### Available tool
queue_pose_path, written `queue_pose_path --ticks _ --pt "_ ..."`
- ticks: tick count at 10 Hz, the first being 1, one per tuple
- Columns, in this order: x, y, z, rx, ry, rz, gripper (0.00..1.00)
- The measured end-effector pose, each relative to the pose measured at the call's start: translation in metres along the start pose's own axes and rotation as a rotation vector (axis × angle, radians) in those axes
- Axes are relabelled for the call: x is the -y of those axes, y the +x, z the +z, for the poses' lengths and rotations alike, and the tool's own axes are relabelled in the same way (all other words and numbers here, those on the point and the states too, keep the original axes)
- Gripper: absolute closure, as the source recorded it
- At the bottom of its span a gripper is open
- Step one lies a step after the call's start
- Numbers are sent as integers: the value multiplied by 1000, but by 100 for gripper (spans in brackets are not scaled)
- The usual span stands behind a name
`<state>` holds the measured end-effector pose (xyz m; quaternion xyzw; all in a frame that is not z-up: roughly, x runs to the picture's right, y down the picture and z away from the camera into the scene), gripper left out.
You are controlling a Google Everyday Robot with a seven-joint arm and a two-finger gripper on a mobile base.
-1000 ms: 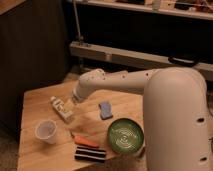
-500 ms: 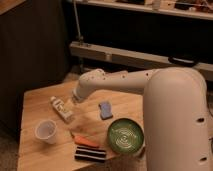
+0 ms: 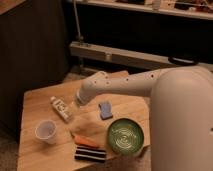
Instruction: Place the pepper on the white sponge
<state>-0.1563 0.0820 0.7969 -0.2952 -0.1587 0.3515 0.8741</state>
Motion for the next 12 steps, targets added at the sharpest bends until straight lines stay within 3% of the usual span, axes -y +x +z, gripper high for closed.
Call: queue_pose_path --ticks 2,5,10,12 --pt "12 26 -23 -63 89 1 20" --pt "12 33 -38 -91 126 -13 20" --pt "-13 -22 -18 -139 63 -12 20" --pt "-12 -23 -16 -182 41 14 20"
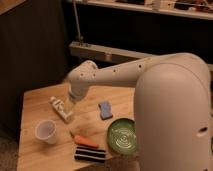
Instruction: Place the pepper on the white sponge
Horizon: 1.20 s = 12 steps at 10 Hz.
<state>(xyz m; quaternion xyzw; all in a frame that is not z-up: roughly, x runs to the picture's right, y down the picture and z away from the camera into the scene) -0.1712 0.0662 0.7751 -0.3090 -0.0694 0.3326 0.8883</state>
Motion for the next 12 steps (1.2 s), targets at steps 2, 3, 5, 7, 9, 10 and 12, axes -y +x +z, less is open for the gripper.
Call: queue_pose_path --ticks 2,3,5,7,9,10,12 --pt "0 20 1 -42 -14 32 20" --pt "2 38 2 -65 -14 43 20" --pt "2 68 9 -107 -9 51 20" --pt "-3 74 8 -138 23 45 20" --pt "-16 75 1 -148 63 24 20" --pt "-27 76 -1 -152 73 10 20" --pt "-58 81 8 -161 63 -27 20"
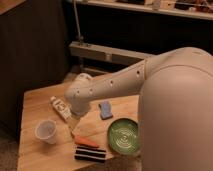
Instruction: Place the pepper on the white sponge
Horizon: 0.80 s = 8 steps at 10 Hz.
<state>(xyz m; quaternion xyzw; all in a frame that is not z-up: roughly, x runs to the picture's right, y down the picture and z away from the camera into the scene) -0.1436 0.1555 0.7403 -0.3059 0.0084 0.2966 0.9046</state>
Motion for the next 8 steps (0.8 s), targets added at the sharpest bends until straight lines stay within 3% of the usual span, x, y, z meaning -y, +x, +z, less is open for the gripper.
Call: queue_pose_path --ticks 4,8 --pt "-42 5 39 26 -76 -94 20" --pt "-61 -2 64 36 -103 -141 20"
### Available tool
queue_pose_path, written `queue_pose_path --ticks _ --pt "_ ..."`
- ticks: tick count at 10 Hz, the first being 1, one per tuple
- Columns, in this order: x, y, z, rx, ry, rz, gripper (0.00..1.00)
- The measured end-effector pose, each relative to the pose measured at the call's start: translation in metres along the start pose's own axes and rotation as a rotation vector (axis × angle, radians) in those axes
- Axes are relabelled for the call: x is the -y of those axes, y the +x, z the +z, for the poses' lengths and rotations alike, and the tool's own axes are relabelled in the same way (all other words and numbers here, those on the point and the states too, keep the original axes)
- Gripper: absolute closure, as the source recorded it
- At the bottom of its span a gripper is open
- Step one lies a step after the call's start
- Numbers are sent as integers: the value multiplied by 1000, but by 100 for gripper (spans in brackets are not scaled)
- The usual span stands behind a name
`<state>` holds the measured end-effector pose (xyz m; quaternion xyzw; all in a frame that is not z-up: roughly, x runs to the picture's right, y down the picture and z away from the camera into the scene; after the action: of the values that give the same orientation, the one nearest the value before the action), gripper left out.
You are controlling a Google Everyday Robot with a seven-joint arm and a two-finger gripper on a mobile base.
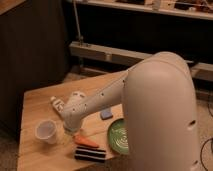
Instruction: Place the pepper on the white sponge
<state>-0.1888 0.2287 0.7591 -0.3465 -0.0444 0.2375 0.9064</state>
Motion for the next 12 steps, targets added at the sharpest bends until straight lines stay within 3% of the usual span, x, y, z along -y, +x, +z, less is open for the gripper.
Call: queue_pose_path --ticks 6,8,12 --pt "-9 21 35 -13 -29 14 20" --pt "-7 29 37 -7 -29 37 24" --pt "5 37 24 27 1 83 64"
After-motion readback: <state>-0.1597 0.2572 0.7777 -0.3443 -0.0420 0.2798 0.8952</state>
